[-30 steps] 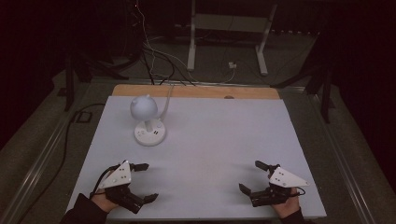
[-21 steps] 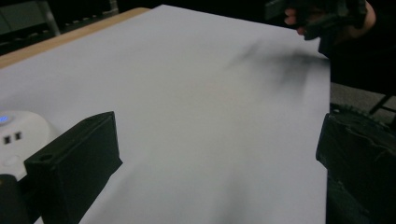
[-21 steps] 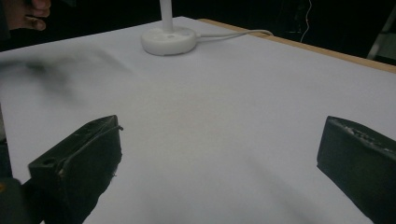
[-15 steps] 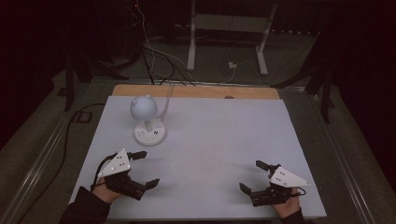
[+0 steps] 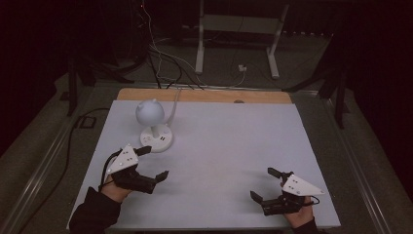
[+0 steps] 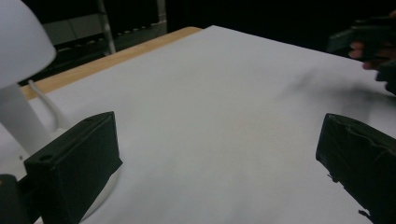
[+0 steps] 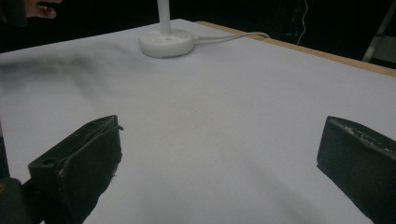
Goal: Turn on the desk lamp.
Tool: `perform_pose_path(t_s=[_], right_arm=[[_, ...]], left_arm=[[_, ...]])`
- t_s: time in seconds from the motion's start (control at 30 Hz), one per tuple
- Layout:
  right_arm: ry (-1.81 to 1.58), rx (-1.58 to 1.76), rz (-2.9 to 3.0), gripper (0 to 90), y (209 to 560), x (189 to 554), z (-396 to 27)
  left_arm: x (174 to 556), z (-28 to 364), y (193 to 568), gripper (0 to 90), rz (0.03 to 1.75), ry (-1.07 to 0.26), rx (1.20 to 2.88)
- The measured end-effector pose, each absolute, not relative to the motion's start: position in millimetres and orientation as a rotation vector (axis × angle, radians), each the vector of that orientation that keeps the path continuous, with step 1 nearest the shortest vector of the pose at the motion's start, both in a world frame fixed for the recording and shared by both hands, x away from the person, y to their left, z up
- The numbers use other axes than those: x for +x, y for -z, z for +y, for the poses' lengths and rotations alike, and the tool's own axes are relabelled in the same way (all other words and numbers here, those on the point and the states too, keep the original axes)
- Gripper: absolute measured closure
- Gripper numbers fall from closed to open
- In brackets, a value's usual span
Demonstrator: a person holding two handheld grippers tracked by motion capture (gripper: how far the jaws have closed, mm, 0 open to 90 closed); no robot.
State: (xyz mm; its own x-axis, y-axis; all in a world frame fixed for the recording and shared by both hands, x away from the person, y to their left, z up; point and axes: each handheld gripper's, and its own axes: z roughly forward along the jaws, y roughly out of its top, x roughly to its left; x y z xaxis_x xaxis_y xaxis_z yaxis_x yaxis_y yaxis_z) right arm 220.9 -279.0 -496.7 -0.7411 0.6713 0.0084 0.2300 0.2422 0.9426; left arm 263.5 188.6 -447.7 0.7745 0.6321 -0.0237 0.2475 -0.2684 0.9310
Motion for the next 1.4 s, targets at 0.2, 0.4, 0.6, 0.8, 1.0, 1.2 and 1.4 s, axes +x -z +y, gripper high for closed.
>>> perform_pose_path(t_s=[0.2,0.4,0.6,0.8,1.0,1.2,1.4], right_arm=[[-1.502,0.826,2.123,0.0,497,221,-279],[-1.505,0.83,2.12,0.0,497,221,-279],[-1.507,0.828,2.122,0.0,497,221,-279],[-1.51,0.829,2.122,0.0,497,221,-279],[-1.508,0.829,2.122,0.0,497,221,-279],[-1.509,0.83,2.122,0.0,497,221,-280],[-1.511,0.831,2.125,0.0,497,221,-280]], left_arm=[[273,186,448,0.3,0.747,-0.494,1.826],[283,182,452,0.3,0.808,-0.552,1.815],[294,181,457,0.8,0.885,-0.587,1.795],[304,181,461,1.5,0.961,-0.631,1.767],[313,182,465,4.6,1.033,-0.664,1.747],[321,182,469,6.0,1.104,-0.647,1.747],[328,180,473,8.0,1.153,-0.644,1.75]])
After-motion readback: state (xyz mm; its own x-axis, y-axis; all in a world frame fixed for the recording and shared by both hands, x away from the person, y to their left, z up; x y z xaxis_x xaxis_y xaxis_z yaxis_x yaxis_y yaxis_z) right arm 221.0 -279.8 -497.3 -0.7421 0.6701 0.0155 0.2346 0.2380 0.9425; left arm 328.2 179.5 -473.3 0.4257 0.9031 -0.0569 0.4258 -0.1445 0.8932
